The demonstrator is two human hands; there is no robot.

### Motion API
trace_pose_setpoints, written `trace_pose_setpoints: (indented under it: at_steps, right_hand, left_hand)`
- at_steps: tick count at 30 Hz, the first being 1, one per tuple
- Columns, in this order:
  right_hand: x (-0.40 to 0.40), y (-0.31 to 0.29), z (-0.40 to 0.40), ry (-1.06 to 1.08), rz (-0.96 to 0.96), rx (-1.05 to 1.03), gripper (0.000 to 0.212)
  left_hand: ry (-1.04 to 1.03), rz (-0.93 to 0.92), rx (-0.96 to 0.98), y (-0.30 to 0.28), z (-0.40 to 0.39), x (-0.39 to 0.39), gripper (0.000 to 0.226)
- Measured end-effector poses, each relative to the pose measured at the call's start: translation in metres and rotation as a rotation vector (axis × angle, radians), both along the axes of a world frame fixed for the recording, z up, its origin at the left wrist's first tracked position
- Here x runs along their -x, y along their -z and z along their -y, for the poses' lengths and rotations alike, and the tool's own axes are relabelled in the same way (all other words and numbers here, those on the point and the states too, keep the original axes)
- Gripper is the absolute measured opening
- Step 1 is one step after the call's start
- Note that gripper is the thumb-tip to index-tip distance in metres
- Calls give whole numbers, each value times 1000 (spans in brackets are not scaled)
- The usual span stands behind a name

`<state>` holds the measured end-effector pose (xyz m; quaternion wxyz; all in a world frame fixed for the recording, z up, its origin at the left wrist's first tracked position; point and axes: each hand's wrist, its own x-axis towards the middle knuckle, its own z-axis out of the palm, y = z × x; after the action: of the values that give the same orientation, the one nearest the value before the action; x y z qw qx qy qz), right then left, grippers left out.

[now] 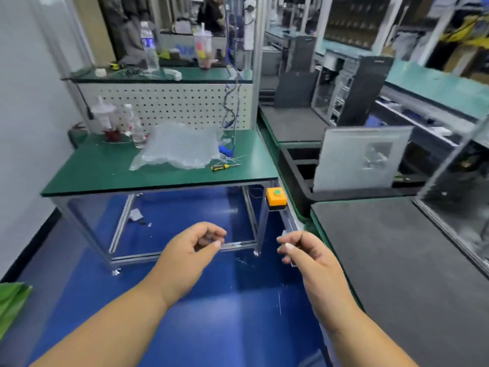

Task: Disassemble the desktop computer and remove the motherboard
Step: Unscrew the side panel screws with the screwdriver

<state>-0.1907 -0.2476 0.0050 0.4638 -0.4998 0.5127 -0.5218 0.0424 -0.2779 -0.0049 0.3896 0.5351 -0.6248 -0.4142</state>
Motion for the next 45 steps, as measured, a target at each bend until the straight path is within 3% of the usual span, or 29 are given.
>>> trace_pose_setpoints:
  at_steps: [4, 15, 19, 25, 33, 39, 42, 45]
  right_hand:
    - [9, -9, 59, -99, -53, -7, 12]
    - [-13, 16, 220, -53, -48, -49, 18]
    - [-34, 32, 287, 18, -11, -110, 20]
    - [-62, 54, 374, 91, -46, -212, 26]
    - [-72, 81, 443, 175, -95, -305, 28]
    - [-70, 95, 471, 215, -84, -348, 26]
    - [-69, 98, 480, 213, -82, -355, 26]
    - [-67, 101, 486, 214, -91, -349, 26]
  left_hand:
    - [-84, 24, 17, -1, 54, 9, 23]
    - [-92, 96, -29, 46, 241, -2, 20]
    - [0, 149, -67, 78, 326, -15, 35]
    - [32, 450, -78, 125, 448, -31, 59]
    - [131, 689, -123, 188, 562, -28, 52]
    - [165, 1067, 23, 212, 596, -19, 36]
    - [171, 1103, 43, 216, 605, -16, 23]
    - [144, 974, -13, 213, 605, -14, 15]
